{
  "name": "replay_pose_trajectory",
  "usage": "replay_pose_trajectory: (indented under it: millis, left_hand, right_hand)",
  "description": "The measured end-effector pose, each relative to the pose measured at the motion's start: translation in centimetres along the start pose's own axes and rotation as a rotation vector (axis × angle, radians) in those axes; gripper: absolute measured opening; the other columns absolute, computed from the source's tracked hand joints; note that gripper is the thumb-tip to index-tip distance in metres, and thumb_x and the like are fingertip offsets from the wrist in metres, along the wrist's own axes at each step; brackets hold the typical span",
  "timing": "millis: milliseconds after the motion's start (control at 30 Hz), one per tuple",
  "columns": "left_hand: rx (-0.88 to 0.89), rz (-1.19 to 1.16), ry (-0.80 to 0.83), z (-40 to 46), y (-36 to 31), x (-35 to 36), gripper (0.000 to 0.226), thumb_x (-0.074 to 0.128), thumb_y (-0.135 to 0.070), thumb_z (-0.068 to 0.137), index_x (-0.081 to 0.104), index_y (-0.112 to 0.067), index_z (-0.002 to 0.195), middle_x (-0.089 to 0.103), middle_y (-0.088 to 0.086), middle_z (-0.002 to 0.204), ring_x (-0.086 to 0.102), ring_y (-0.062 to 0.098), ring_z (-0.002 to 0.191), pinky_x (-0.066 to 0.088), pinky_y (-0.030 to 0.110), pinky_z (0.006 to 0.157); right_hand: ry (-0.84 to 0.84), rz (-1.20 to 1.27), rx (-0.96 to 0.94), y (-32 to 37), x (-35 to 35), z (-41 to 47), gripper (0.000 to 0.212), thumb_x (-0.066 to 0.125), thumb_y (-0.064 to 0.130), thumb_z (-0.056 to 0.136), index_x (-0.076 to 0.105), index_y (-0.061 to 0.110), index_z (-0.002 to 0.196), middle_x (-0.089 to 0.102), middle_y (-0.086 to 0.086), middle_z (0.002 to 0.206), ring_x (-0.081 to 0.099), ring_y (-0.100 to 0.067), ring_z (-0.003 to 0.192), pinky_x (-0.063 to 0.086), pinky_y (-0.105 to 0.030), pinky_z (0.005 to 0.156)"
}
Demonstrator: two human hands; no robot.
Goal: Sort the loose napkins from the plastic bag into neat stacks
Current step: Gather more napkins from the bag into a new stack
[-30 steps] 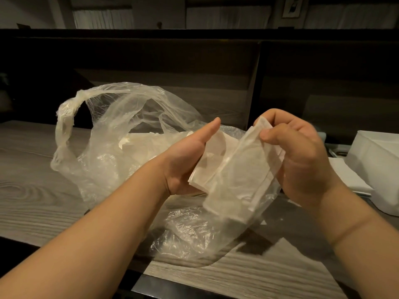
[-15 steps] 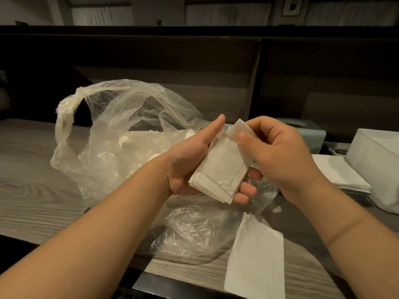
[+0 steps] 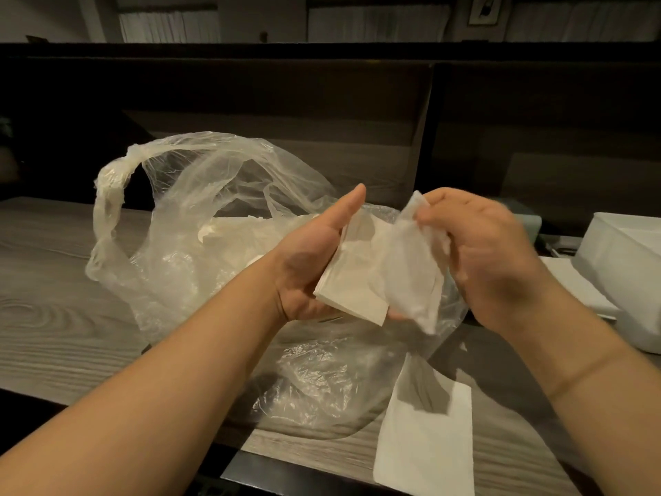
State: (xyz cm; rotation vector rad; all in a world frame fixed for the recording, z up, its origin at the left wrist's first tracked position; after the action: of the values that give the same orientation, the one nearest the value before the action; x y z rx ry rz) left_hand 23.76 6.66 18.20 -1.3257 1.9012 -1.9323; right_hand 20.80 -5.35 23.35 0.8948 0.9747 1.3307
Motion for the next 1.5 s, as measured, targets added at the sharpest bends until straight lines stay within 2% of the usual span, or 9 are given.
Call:
replay_pose_trajectory:
  millis: [200, 333, 433, 600, 767, 1033, 1233, 1400, 1500]
  left_hand:
    - [-0.039, 0.093, 0.159, -0.3, 0.5, 1.0, 0.079, 0.056, -0.072, 0.086, 0.06, -0.007, 0.13, 0.068, 0.023, 0.109, 0.07, 0.037, 0.092, 0.06, 0.048, 0.084]
    - [0.034, -0.033, 0.082, -0.4, -0.4, 0.3, 0.066, 0.066, -0.054, 0.088, 0.063, -0.002, 0.128, 0.067, 0.019, 0.106, 0.064, 0.029, 0.089, 0.058, 0.042, 0.081]
    - [0.138, -0.15, -0.029, -0.5, -1.7, -0.8, 0.062, 0.06, -0.045, 0.089, 0.059, -0.002, 0.135, 0.068, 0.015, 0.102, 0.064, 0.024, 0.082, 0.058, 0.038, 0.077]
    - [0.187, -0.284, -0.144, -0.6, -2.3, -2.0, 0.055, 0.06, -0.041, 0.089, 0.063, -0.004, 0.129, 0.068, 0.011, 0.099, 0.063, 0.022, 0.077, 0.056, 0.033, 0.074]
    - [0.198, -0.294, -0.18, -0.6, -2.2, -2.5, 0.051, 0.059, -0.041, 0.09, 0.064, -0.004, 0.125, 0.068, 0.011, 0.098, 0.062, 0.021, 0.076, 0.055, 0.033, 0.073]
    - [0.203, -0.295, -0.227, -0.6, -2.2, -2.8, 0.048, 0.059, -0.041, 0.09, 0.065, -0.005, 0.122, 0.067, 0.009, 0.098, 0.06, 0.02, 0.073, 0.053, 0.033, 0.072]
    - [0.331, -0.354, -0.162, -1.5, -3.9, -2.8, 0.05, 0.058, -0.04, 0.088, 0.062, -0.006, 0.123, 0.066, 0.007, 0.101, 0.06, 0.019, 0.075, 0.053, 0.032, 0.067]
    - [0.455, -0.453, -0.147, -2.4, -5.0, -3.6, 0.045, 0.055, -0.043, 0.092, 0.062, -0.008, 0.119, 0.065, 0.005, 0.096, 0.059, 0.017, 0.073, 0.051, 0.027, 0.071]
    - [0.445, -0.455, -0.124, -2.2, -4.9, -3.5, 0.048, 0.056, -0.043, 0.09, 0.059, -0.01, 0.124, 0.065, 0.005, 0.097, 0.058, 0.018, 0.074, 0.05, 0.028, 0.072]
  right_hand:
    - [-0.123, -0.413, -0.099, -0.7, 0.1, 0.0, 0.007, 0.067, 0.038, 0.096, 0.07, 0.033, 0.1, 0.065, 0.004, 0.1, 0.067, -0.016, 0.089, 0.063, -0.044, 0.074]
    - [-0.22, -0.347, -0.09, 0.6, -1.4, 0.2, 0.006, 0.061, 0.024, 0.099, 0.065, 0.021, 0.095, 0.064, 0.004, 0.083, 0.058, -0.006, 0.065, 0.05, -0.022, 0.057]
    - [0.065, -0.408, 0.083, 0.6, -1.0, 0.1, 0.024, 0.063, 0.027, 0.096, 0.067, 0.012, 0.078, 0.063, -0.001, 0.063, 0.05, -0.016, 0.054, 0.039, -0.026, 0.048]
    - [0.714, -1.032, 0.367, -1.2, 0.6, -2.9, 0.032, 0.08, 0.055, 0.074, 0.079, 0.026, 0.087, 0.076, 0.008, 0.078, 0.07, -0.017, 0.067, 0.057, -0.029, 0.066]
    - [0.787, -1.359, 0.373, -3.0, 1.2, -3.9, 0.048, 0.09, 0.055, 0.062, 0.072, 0.025, 0.095, 0.074, 0.006, 0.088, 0.066, -0.012, 0.077, 0.057, -0.035, 0.077]
    - [0.875, -1.052, 0.254, -2.3, 2.3, -3.9, 0.01, 0.076, 0.023, 0.084, 0.067, 0.017, 0.085, 0.065, 0.004, 0.07, 0.057, -0.008, 0.061, 0.048, -0.033, 0.063]
    - [0.426, -0.413, 0.352, -0.8, 0.2, -1.6, 0.014, 0.071, 0.023, 0.093, 0.074, 0.013, 0.102, 0.071, -0.013, 0.082, 0.058, -0.017, 0.056, 0.04, -0.025, 0.045]
    - [-0.013, -0.463, 0.348, -3.0, -1.5, 0.2, 0.036, 0.069, 0.03, 0.093, 0.065, -0.002, 0.109, 0.062, -0.014, 0.069, 0.054, -0.015, 0.046, 0.035, -0.027, 0.04]
    - [-0.069, -0.582, 0.338, -3.3, -1.2, 0.0, 0.038, 0.071, 0.042, 0.089, 0.059, 0.006, 0.084, 0.056, -0.007, 0.054, 0.05, -0.017, 0.043, 0.035, -0.027, 0.041]
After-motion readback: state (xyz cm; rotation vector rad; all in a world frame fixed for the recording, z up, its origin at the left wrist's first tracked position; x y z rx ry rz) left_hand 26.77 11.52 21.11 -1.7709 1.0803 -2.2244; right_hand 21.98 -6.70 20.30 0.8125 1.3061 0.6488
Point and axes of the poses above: each hand's wrist, its own z-axis towards the middle knuckle, its own x-axis out of the palm, y = z × x, the point moved 7 cm from there along z, towards the middle knuckle
